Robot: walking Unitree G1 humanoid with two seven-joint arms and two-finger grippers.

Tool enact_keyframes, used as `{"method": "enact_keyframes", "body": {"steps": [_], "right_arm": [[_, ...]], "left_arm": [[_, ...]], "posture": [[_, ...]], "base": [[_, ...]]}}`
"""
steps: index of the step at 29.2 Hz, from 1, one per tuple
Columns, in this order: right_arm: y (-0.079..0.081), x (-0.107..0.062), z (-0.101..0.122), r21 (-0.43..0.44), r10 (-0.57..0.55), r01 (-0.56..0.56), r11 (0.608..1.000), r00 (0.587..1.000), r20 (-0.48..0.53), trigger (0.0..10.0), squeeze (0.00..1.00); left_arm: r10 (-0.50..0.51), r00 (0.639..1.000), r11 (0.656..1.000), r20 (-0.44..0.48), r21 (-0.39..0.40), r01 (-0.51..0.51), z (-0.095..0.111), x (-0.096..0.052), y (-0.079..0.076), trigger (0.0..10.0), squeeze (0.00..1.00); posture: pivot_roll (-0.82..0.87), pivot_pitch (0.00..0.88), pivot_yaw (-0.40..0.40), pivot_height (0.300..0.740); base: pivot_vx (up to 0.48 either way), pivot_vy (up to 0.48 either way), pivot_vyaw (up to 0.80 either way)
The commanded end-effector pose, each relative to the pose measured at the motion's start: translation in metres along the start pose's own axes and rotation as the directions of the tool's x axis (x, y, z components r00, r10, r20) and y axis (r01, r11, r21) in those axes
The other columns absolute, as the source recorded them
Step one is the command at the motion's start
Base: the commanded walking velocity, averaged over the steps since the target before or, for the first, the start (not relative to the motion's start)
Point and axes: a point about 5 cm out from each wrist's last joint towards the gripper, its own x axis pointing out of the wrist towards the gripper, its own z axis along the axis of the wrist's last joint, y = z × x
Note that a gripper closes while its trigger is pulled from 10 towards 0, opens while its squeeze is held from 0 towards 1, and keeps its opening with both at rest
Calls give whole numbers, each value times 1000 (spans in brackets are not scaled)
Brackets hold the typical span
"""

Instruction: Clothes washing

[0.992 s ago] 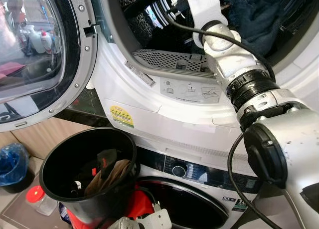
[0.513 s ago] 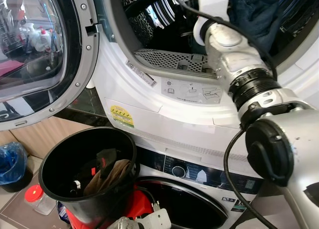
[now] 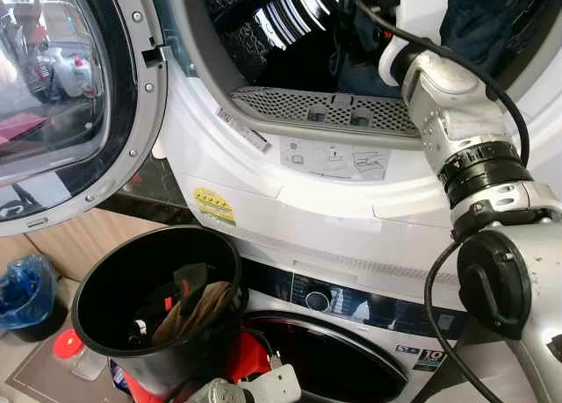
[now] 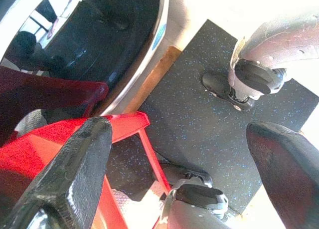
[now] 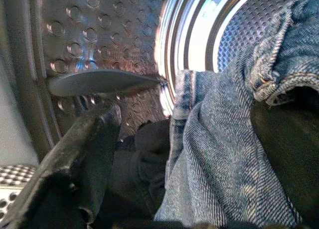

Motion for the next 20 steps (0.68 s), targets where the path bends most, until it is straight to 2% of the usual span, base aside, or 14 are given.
{"method": "enact_keyframes", "body": {"steps": [1, 5, 11, 14, 16, 18, 20], "right_arm": [[-2, -7, -16, -9, 41, -41, 999, 998, -43, 10000, 0], [0, -11, -20, 13, 86, -86, 996, 996, -34, 10000, 0], [13, -30, -11, 88, 217, -223, 971, 973, 72, 10000, 0], [16, -37, -7, 129, 249, -263, 956, 962, 112, 10000, 0], [29, -49, 3, 202, 340, -381, 902, 916, 211, 10000, 0], [38, -58, 11, 213, 393, -452, 866, 879, 269, 10000, 0], [41, -61, 14, 208, 410, -474, 856, 866, 286, 10000, 0]], "left_arm": [[-2, 1000, 1000, -15, -2, 2, -3, -2, 3, 10000, 0], [-2, 1000, 1000, -15, -2, 2, -3, -2, 3, 10000, 0], [-1, 1000, 1000, -14, -6, 1, -3, -2, 3, 10000, 0], [-1, 1000, 1000, -14, -7, 1, -2, -2, 2, 10000, 0], [-4, 1000, 1000, -13, -7, 4, -2, -1, 2, 10000, 0], [-6, 1000, 1000, -13, -6, 5, -2, -1, 2, 10000, 0], [-6, 1000, 1000, -13, -6, 6, -2, -1, 2, 10000, 0]], "posture": [[-116, 44, 116, 740], [-114, 43, 114, 740], [-116, 46, 116, 740], [-119, 44, 116, 740], [-126, 45, 118, 740], [-129, 47, 119, 740], [-129, 47, 119, 740]], "base": [[0, 0, 0], [0, 0, 0], [0, 0, 0], [0, 0, 0], [0, 0, 0], [0, 0, 0], [0, 0, 0]]}}
